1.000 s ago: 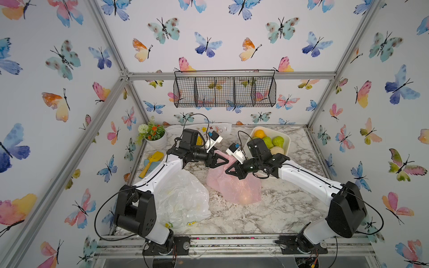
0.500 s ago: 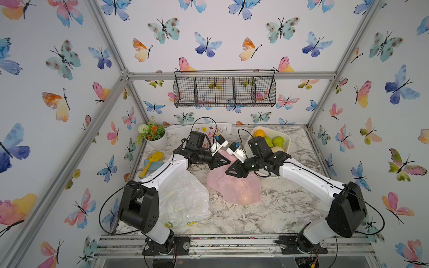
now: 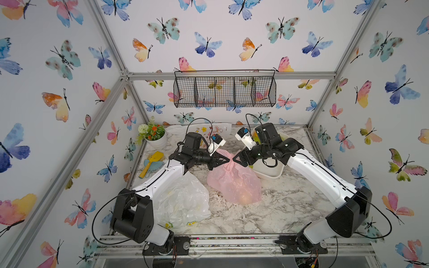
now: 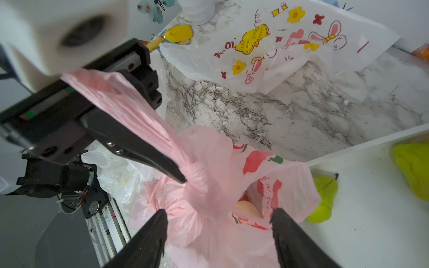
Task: Place the pears into plastic bags & tie knots
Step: Tie the plastic bag at the center of the board.
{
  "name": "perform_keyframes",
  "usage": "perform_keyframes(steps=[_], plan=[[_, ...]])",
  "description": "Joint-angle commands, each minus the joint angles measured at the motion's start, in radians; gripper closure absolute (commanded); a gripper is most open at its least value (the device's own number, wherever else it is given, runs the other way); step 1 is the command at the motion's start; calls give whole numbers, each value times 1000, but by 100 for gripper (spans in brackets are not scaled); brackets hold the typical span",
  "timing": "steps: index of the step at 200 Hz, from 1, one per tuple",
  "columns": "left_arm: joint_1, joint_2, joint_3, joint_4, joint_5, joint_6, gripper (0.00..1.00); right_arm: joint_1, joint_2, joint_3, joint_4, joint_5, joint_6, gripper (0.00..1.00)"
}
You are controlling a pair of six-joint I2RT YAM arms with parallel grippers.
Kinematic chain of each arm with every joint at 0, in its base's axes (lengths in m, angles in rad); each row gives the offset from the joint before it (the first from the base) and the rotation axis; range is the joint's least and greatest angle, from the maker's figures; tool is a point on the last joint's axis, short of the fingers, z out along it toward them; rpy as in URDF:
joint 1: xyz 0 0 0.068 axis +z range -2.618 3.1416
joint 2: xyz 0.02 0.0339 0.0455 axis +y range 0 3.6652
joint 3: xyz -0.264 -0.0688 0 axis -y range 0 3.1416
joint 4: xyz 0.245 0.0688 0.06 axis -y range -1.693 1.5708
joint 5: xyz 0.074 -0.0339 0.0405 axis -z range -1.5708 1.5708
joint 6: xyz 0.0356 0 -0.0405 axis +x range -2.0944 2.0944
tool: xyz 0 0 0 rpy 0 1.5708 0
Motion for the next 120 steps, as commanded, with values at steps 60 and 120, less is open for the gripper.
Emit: perform_keyframes(steps=[60, 120], plan=[[-6, -21, 7, 39, 19, -30, 100, 21, 78, 32, -37, -60, -2, 42], [-6, -45, -40, 121, 48, -115, 100, 22, 109, 5, 39, 55, 21, 75]])
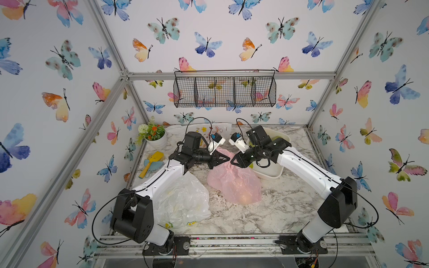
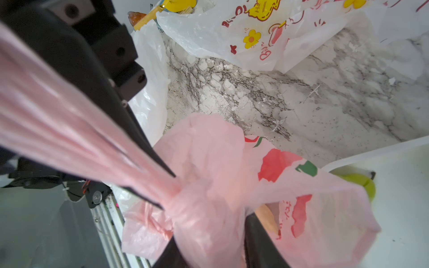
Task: Place the pears into plastic bags & tie knots
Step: Tie the plastic bag at the center of the board.
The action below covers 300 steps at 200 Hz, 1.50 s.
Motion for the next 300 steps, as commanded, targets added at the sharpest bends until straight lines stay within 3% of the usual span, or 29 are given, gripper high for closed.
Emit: perform_keyframes(steps=[1, 25, 57, 75, 113, 132, 148, 164, 182, 194, 258, 300], plan=[[-5, -45, -35, 73, 47, -58, 100, 4, 14, -8, 47, 76, 21, 75], [19, -75, -81, 51, 40, -64, 84, 4, -33, -83, 152, 98, 62, 86], [106, -106, -139, 38, 7, -84, 54, 4, -76, -149, 219, 73, 69, 91], [118, -118, -167, 43, -32, -70, 46, 4, -76, -160, 218, 57, 66, 91], [43, -69, -195, 87, -114, -54, 33, 4, -81, -177, 250, 34, 72, 93], [19, -43, -189, 105, -100, -74, 35, 5, -82, -187, 268, 56, 82, 94], [4, -42, -207, 151, -59, -102, 43, 4, -94, -207, 309, 96, 96, 95], [-1, -53, -227, 172, -34, -113, 61, 4, -116, -233, 362, 145, 105, 97], [-1, -73, -239, 161, -37, -113, 89, 4, -141, -248, 413, 178, 102, 97], [-1, -92, -237, 129, -39, -102, 98, 4, -156, -262, 458, 180, 100, 98], [-28, -278, -304, 118, 15, -163, 100, 110, -202, -323, 773, 212, 57, 97], [-93, -341, -332, 146, 23, -202, 100, 113, -223, -487, 1122, 209, 62, 97]])
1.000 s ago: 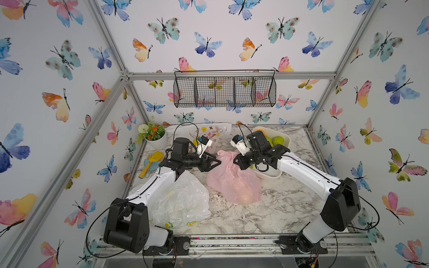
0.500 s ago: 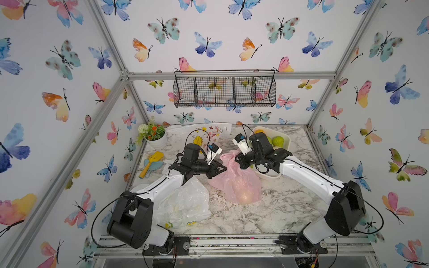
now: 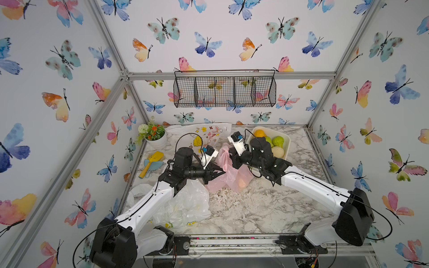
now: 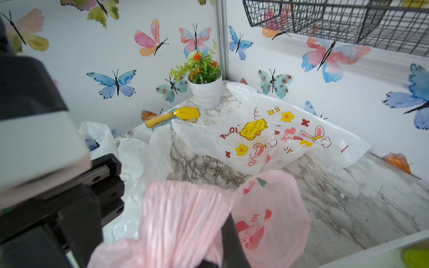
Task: Place the pears into plastic bags & tie knots
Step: Tie the plastic bag at the center of the board.
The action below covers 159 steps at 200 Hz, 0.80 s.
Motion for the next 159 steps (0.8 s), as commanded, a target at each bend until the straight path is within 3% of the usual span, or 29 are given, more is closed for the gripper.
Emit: perform_keyframes(steps=[1, 37, 75, 97, 110, 133, 159], plan=[[-53, -20, -15, 13, 39, -28, 100, -4, -11, -57, 266, 13, -4, 97], [-125, 0, -25, 44, 35, -45, 100, -5, 6, -185, 588, 15, 42, 97], [-126, 35, -45, 87, 25, -42, 100, -5, 103, -253, 829, -52, 42, 95], [-115, 71, 7, -25, 10, 0, 73, -7, 135, -295, 980, -107, 35, 96], [-85, 52, 38, -103, -10, 35, 63, -7, 141, -312, 1028, -138, 27, 97], [4, -43, 15, -58, 19, -15, 51, -17, 159, -342, 1088, -178, 25, 98], [66, -135, 28, -54, 55, -52, 44, -28, 194, -365, 1157, -196, 34, 98]])
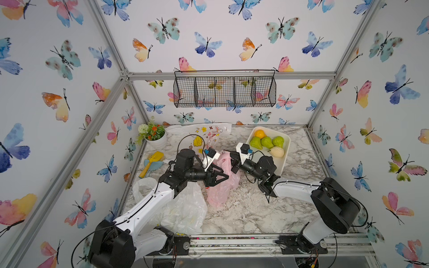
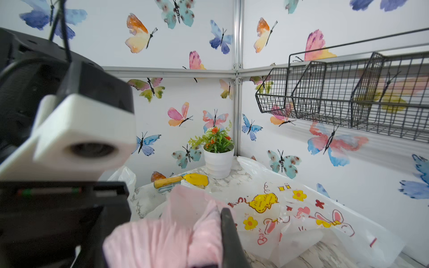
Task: Place the pears into plastic bags & tie knots
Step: Tie the plastic bag at the center of the board.
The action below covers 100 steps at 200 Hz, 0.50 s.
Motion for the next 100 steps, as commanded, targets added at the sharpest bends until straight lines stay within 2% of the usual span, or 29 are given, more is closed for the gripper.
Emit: perform_keyframes(steps=[1, 35, 58, 70, 79, 89, 100], plan=[[46, -94, 25, -5, 55, -28, 44, -10, 35, -18, 151, -50, 12, 98], [168, -156, 29, 55, 93, -90, 43, -17, 69, -15, 182, -71, 14, 98], [249, -111, -19, 267, -35, -220, 44, -17, 84, -12, 200, -95, -1, 97], [252, -49, -30, 373, -78, -249, 44, -16, 92, -9, 203, -99, -7, 97], [244, 7, -31, 469, -30, -282, 44, -17, 99, -8, 209, -97, -10, 97], [224, 61, -14, 490, -3, -312, 44, -17, 107, -5, 216, -89, -10, 97], [186, 90, -20, 487, -5, -287, 44, -20, 116, 0, 239, -81, 4, 98]])
